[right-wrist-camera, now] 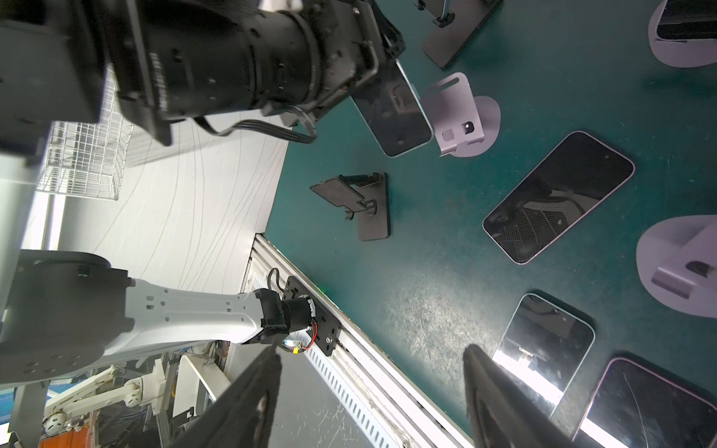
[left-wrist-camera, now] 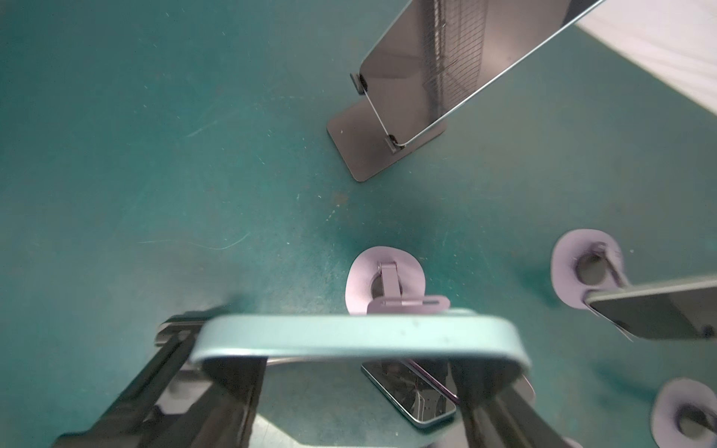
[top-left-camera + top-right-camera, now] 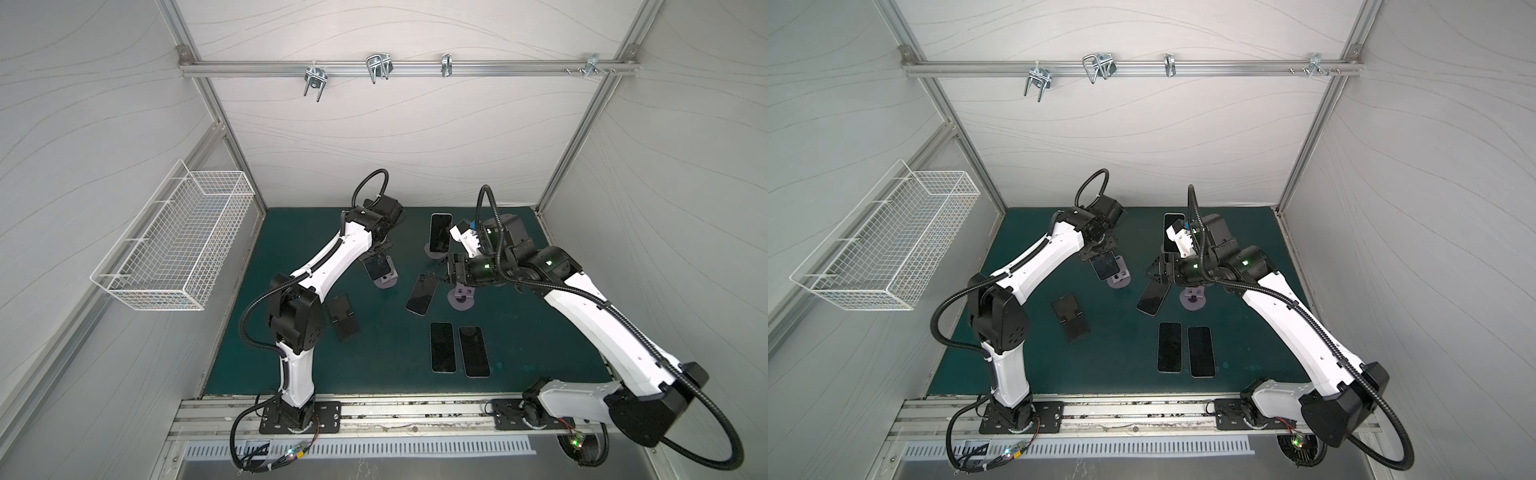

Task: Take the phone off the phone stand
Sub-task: 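Lift the teal-edged phone up off the lavender stand with the left gripper, then carry the teal-edged phone toward the robot with the left gripper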

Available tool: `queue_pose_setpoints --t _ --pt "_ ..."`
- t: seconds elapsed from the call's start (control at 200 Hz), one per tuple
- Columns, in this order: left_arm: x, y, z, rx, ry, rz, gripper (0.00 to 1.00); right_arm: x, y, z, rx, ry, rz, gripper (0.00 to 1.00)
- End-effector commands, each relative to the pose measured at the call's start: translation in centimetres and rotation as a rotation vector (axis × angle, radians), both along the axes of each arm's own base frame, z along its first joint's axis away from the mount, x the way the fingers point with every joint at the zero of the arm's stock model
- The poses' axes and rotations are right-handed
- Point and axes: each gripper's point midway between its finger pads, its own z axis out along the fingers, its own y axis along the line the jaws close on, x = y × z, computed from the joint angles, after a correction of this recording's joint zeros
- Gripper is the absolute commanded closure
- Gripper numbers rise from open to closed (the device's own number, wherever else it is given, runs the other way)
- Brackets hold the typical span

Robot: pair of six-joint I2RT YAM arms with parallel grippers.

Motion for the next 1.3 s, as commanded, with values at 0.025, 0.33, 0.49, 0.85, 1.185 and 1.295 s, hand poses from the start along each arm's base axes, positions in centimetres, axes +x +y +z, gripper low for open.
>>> queue_pose_setpoints --t 0.025,0.33,0.49,0.85,1.185,1.295 --pt "-0.4 0.3 4.8 -0.013 -0.131 -0.024 0.39 -1.7 -0.9 0.2 -0.019 0.017 0.002 0.25" --pt "-3.9 -1.4 8.3 0.024 -0.197 -0.177 0.4 -2.1 -1.7 -0.5 -0.048 0.013 -0.011 0.25" --pt "-5.6 -3.0 8.5 0.028 -0.188 -0.249 0.41 -2.6 -2.4 -0.4 -0.041 0.009 -0.034 0.25" --pt "-8.6 -5.2 7.0 0.051 -0.136 -0.364 0.41 -3.3 -3.4 -1.8 -0.072 0.004 -0.033 0.25" --pt "-11.4 -4.8 3.6 0.024 -0.079 -0.427 0.41 -2.9 -3.4 -2.9 -0.08 0.032 -0.033 0.26" --pt "-12.0 -4.6 2.8 0.03 -0.066 -0.464 0.41 -3.0 -3.4 -3.3 -0.087 0.037 -0.03 0.26"
